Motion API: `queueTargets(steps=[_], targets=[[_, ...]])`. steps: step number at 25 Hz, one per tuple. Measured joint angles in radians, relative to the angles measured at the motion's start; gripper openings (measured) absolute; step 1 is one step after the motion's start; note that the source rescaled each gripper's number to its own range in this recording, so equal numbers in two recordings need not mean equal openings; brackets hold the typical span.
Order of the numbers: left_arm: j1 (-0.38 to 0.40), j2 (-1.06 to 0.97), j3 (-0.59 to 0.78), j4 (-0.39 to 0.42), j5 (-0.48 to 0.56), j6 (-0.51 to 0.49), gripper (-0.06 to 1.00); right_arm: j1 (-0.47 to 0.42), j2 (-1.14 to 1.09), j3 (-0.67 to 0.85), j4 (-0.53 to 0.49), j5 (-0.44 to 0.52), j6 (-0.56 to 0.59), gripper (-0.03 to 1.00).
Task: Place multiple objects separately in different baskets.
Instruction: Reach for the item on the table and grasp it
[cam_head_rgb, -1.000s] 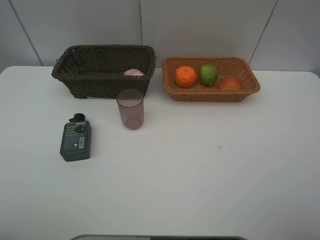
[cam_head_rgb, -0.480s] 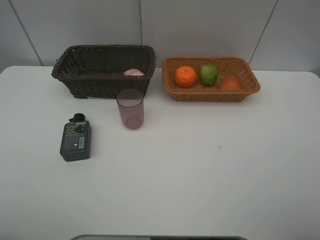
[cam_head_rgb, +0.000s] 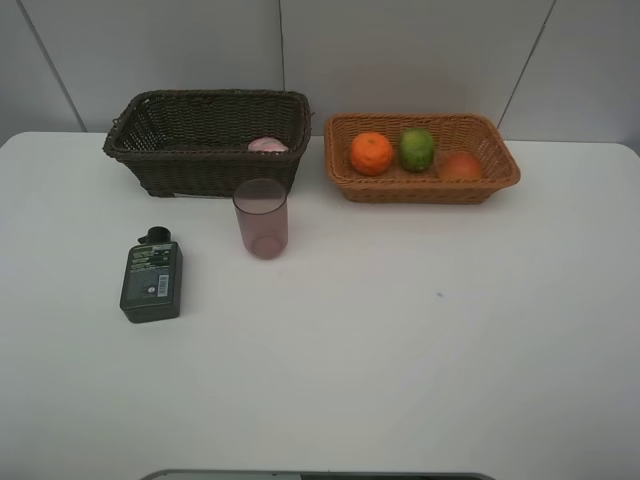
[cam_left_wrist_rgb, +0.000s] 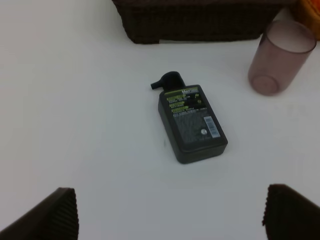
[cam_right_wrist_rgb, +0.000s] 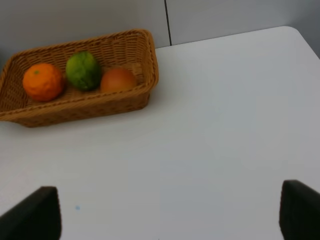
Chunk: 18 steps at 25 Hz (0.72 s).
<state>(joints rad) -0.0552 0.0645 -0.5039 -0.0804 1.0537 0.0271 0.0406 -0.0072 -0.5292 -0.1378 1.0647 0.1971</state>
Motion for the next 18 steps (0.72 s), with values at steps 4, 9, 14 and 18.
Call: queueTargets(steps=[4,9,14,18], targets=[[0.000,0.130,0.000,0.004,0.000,0.000,0.96,0.000,0.000,0.000,0.000,-0.001,0.000,0.95],[0.000,0.326,-0.029,0.021,-0.099,0.000,0.96,0.000,0.000,0.000,0.000,-0.001,0.000,0.95],[0.000,0.543,-0.065,0.021,-0.273,0.000,0.96,0.000,0.000,0.000,0.000,-0.001,0.000,0.95],[0.000,0.751,-0.099,0.018,-0.356,0.000,0.96,0.000,0.000,0.000,0.000,-0.001,0.000,0.95]])
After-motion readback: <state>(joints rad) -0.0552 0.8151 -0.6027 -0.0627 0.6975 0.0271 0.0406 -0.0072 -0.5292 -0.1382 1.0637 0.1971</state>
